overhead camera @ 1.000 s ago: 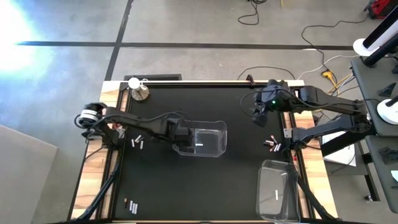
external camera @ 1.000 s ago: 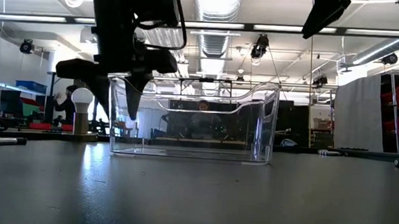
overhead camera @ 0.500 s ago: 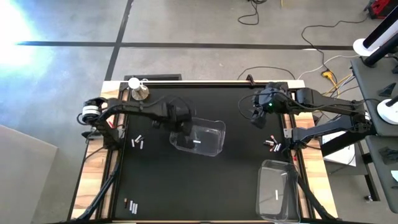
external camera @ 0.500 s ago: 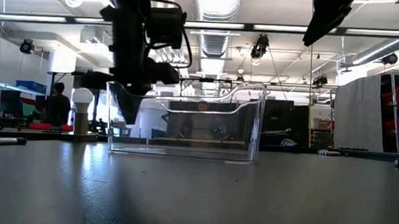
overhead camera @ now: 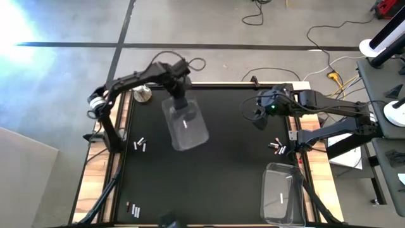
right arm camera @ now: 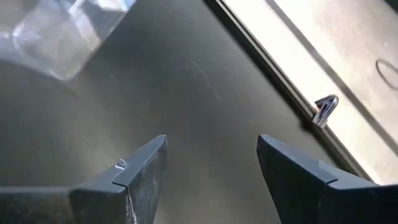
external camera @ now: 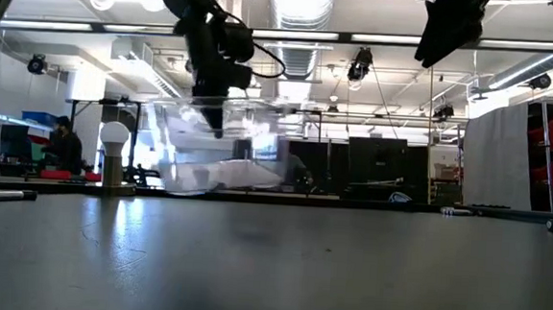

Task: Sort batteries
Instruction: Move the top transparent bin to the top of the table

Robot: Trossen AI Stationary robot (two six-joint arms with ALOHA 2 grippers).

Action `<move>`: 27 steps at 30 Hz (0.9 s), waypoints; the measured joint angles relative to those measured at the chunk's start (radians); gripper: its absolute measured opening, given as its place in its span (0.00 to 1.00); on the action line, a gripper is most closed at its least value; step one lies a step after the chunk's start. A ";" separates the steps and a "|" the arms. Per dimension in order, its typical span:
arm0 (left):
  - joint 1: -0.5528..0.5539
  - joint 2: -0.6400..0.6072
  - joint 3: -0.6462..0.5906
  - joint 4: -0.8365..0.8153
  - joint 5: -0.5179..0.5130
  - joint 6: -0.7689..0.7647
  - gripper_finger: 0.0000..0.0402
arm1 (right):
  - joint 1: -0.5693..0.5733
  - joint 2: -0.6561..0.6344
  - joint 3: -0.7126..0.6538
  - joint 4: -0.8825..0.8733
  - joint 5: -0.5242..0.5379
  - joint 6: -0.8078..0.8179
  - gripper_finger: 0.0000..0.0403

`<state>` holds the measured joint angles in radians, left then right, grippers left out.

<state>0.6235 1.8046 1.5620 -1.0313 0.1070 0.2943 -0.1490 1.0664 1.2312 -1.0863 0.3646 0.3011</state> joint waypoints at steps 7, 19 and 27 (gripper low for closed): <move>0.060 0.213 0.253 -0.124 0.005 0.300 0.00 | 0.005 0.068 -0.004 -0.001 0.002 0.108 0.62; 0.064 0.505 0.591 -0.191 0.012 0.320 0.00 | 0.023 0.146 -0.004 -0.039 -0.010 0.101 0.62; 0.055 0.507 0.544 -0.167 0.011 0.357 0.00 | 0.042 0.146 -0.005 -0.090 -0.007 0.094 0.67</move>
<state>0.6786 2.3116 2.1063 -1.1980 0.1183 0.6512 -0.1070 1.2121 1.2259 -1.1766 0.3572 0.3951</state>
